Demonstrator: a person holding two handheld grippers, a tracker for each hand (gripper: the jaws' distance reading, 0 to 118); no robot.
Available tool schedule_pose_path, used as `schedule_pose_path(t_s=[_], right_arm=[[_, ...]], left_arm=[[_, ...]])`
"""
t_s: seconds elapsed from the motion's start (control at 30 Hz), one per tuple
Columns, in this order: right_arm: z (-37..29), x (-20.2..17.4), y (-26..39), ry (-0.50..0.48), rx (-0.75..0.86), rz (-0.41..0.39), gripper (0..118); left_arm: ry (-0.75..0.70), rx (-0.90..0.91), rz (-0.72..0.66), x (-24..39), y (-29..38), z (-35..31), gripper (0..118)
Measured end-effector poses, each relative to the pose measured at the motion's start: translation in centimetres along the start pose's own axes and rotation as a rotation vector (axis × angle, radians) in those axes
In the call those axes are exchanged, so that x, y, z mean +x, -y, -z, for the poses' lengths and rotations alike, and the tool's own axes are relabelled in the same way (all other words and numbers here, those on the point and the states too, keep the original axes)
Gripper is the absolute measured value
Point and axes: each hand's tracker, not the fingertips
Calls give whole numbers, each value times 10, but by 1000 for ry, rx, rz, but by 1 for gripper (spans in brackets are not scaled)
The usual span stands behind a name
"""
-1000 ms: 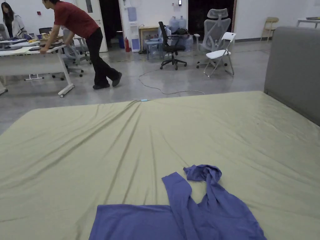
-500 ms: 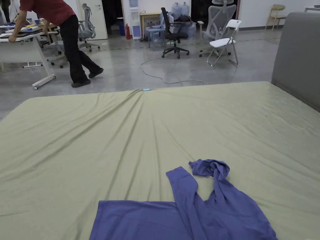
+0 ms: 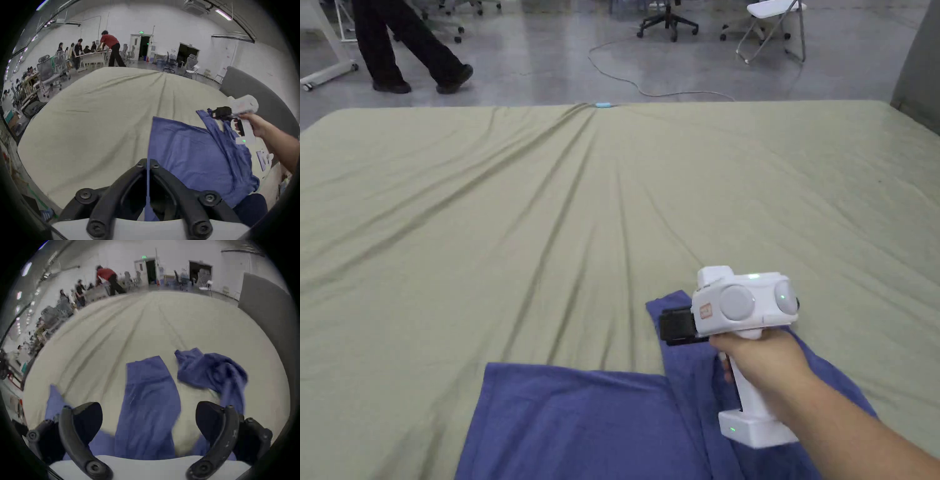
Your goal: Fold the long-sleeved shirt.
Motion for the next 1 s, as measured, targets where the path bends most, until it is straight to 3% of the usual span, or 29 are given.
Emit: schedule_pose_path(t_s=[0.03,0.07,0.1,0.17,0.2,0.23,0.27,0.33,0.43,0.53,0.63,0.73,0.87,0.9,0.93,0.97,1.0], right_arm=[[13,-3,-5,17,-53,9,111],[24,-4,-9,38,-111,11,99],[31,-5,-9,67,-185,-3,78],[11,-11,-10,74,-112,-121,71],[3,-10,-13,70,-138,-131,54],[-10,-8,-12,66,-119,-156,9],[-23,-8,-10,82,-100,-180,5],[-62,-1,-5,48,7,-208,5],[-131,12,21,-74,68,-167,5],[-199,16,68,-85,118,-240,5],[-243,20,130,-107,73,-286,5],[-255,20,196,-130,-80,-360,5],[-238,22,264,-48,-230,-415,9],[-232,24,273,-46,-226,-382,24],[-225,26,279,-29,-231,-323,73],[-223,32,283,-24,-215,-292,73],[-224,33,285,35,-158,-271,84]], left_arm=[[-3,-8,-22,-5,0,1,2],[2,-12,-37,-8,1,2,2],[7,-18,-44,-10,3,2,2],[-13,-11,-19,-12,9,4,2],[-47,-14,4,-12,13,6,2],[-58,-31,15,-12,17,8,2],[-46,-38,7,-14,19,9,2],[-11,-41,-29,-15,22,6,2],[13,-22,-42,-7,23,-5,2],[35,1,-22,4,24,-19,2],[59,18,-1,15,26,-30,2],[64,23,4,21,28,-38,2],[69,18,0,23,34,-48,2],[71,16,-5,24,35,-50,2],[74,12,-9,24,37,-53,2],[77,9,-12,25,38,-54,2],[76,5,-16,26,39,-55,2]])
